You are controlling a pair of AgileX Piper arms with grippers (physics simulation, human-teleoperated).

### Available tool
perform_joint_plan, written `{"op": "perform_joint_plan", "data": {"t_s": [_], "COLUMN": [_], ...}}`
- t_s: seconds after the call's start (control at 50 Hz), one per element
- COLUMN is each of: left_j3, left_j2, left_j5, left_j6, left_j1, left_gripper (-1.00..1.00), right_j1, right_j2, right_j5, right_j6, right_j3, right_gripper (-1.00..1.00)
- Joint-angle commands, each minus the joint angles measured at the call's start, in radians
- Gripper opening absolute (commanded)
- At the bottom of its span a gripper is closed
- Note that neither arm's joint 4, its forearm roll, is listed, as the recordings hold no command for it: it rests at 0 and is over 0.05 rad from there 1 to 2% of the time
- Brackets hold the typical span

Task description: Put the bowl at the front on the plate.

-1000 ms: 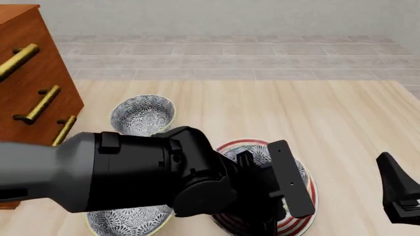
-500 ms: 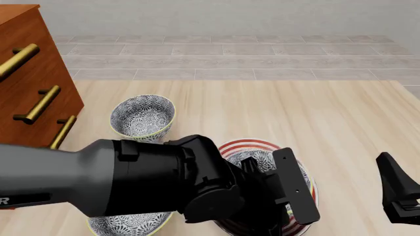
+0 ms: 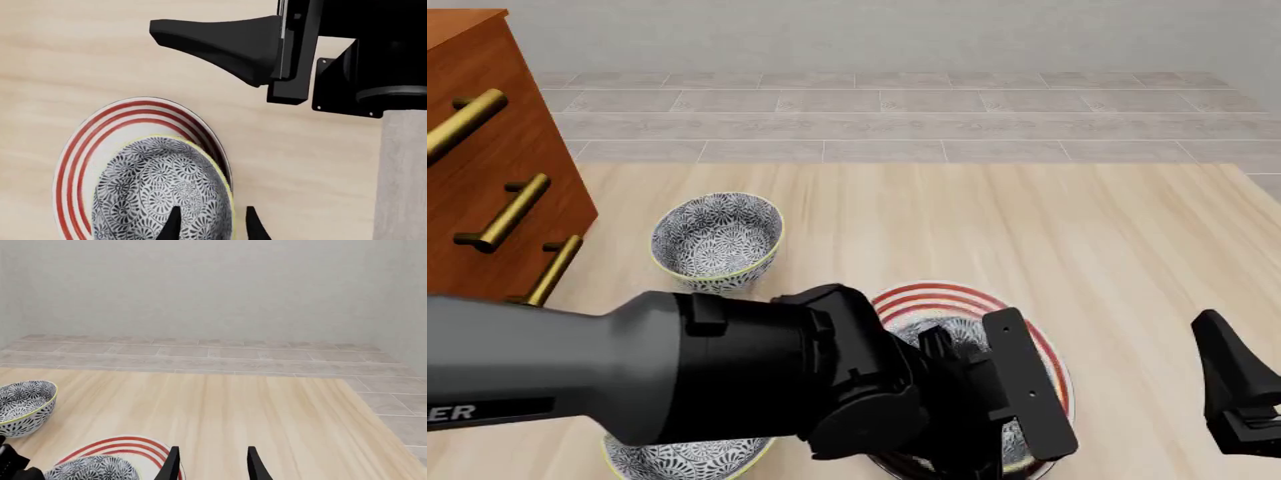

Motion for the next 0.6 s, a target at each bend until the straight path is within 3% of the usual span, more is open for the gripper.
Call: {"op": "perform_joint_plan", "data": {"t_s": [0.02,0.6], "left_j3": [-0.003,-0.004], "left_j2": [0.005,-0.037], "left_j5": [-0.002,0.026], "left_j6": [0.001,-0.027], "left_j1": [0.003,-0.039], "left_gripper": [1.00,1.00], "right_j1": [0.001,0.002], "right_j2": [0.004,0.006], "right_j5": [-0.004,-0.008], "right_j6": [-0.001,-0.007], "right_j3": [0.000,0.000], "right_gripper": [1.00,1.00]}}
